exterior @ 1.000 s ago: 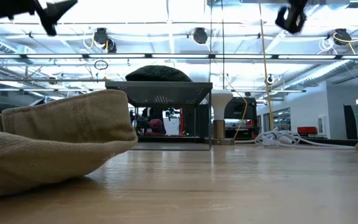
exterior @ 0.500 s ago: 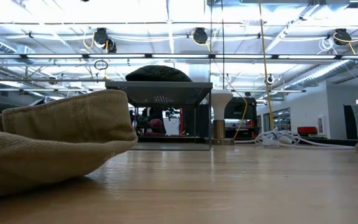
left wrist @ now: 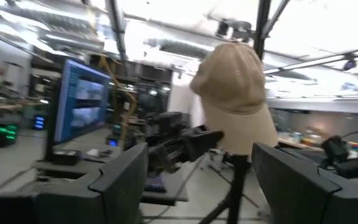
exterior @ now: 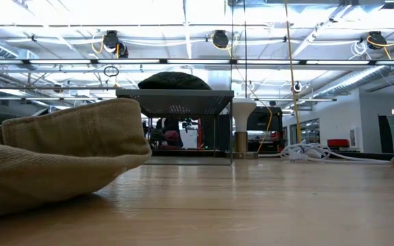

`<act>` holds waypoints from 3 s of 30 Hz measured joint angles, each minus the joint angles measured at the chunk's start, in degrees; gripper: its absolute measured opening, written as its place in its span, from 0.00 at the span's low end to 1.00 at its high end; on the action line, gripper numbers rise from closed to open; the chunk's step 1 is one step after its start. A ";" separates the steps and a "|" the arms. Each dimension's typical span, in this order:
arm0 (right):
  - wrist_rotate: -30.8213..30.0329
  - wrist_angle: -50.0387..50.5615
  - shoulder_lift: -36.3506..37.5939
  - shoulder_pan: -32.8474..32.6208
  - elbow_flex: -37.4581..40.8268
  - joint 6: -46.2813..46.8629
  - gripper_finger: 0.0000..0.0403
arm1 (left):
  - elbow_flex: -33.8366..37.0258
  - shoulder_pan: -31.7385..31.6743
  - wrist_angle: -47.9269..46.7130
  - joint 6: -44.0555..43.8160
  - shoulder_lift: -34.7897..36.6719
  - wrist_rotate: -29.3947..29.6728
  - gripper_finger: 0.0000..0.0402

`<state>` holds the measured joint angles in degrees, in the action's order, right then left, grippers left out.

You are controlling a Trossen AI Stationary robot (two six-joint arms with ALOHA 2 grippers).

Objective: Pick & Place hat
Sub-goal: Put the middle brown cap on the shelf

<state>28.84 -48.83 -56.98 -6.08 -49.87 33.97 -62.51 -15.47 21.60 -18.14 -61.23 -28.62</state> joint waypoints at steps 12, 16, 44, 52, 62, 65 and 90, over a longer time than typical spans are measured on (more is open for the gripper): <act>12.60 -0.68 -12.67 5.67 -10.80 4.40 0.02 | -14.15 1.88 0.00 -6.70 -13.89 -9.90 0.73; 18.08 -0.71 -17.02 6.92 -16.33 4.98 0.02 | -18.58 3.22 -0.08 -9.84 -17.94 -13.58 0.73; 17.88 -0.62 -21.92 10.22 -22.40 13.33 0.02 | -33.92 9.23 -1.47 -16.90 -28.58 -9.08 0.73; 18.07 -0.62 -21.91 10.22 -22.40 24.81 0.02 | -33.94 9.37 -3.31 -17.96 -28.55 -15.50 0.73; 14.12 -6.88 -21.91 6.80 -22.40 36.81 0.02 | -33.95 7.65 -3.59 -5.34 -26.57 -17.10 0.73; 11.40 -11.75 -21.78 5.80 -22.40 39.82 0.02 | -33.96 7.68 -3.93 0.05 -26.19 -15.72 0.73; 8.06 -15.98 -21.87 7.41 -22.40 33.69 0.02 | -33.92 10.38 -7.96 -1.77 -26.56 -4.48 0.73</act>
<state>36.90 -64.81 -78.85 1.33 -72.27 67.66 -96.42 -5.09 13.64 -19.91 -87.79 -33.10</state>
